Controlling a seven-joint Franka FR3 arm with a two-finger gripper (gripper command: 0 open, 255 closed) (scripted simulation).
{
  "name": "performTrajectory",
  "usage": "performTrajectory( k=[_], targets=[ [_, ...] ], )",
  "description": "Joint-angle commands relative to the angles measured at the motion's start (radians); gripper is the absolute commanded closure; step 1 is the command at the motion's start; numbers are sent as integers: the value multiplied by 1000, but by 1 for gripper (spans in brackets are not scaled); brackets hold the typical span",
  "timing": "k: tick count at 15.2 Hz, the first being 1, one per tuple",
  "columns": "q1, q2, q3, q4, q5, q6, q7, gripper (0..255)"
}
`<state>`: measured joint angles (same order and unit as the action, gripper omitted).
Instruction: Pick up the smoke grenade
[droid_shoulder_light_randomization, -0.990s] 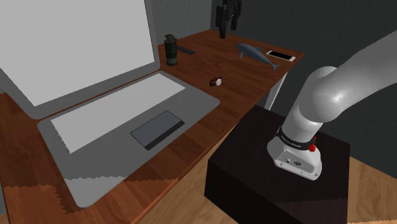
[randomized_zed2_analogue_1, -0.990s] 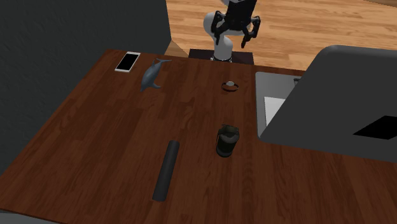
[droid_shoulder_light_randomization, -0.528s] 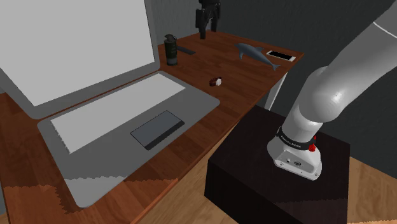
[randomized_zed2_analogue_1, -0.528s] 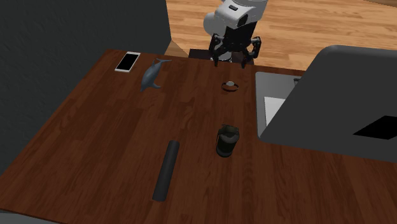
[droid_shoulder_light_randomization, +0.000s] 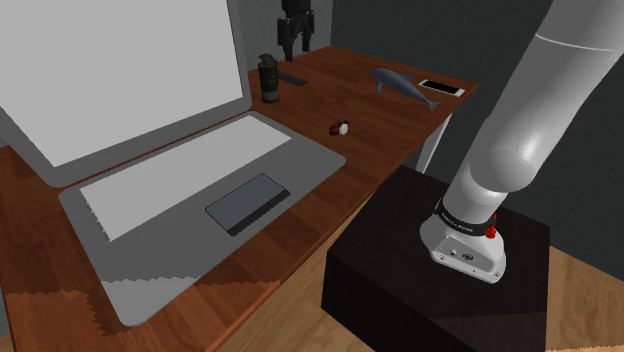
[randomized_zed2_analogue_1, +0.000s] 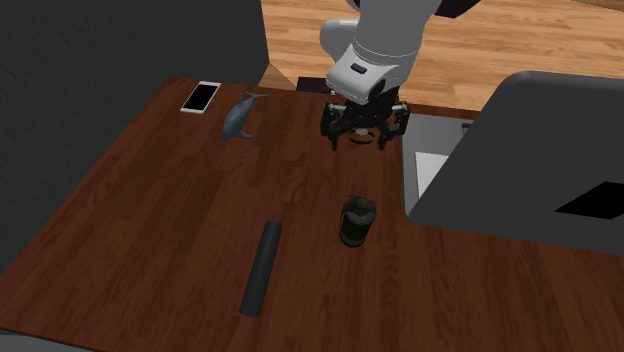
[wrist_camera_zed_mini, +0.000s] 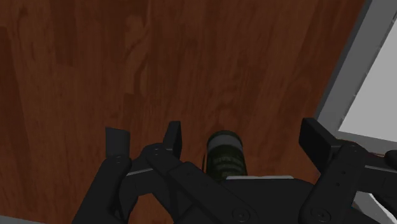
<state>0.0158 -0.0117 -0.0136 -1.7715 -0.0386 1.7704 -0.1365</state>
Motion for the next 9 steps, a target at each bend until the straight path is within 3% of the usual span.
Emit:
performTrajectory(
  k=[1,7,9],
  targets=[
    [0,78,0,85,11,-1,-14,0],
    [-6,316,3,369,40,-32,-56,0],
    [-6,314,3,338,40,-4,-56,0]
  ],
)
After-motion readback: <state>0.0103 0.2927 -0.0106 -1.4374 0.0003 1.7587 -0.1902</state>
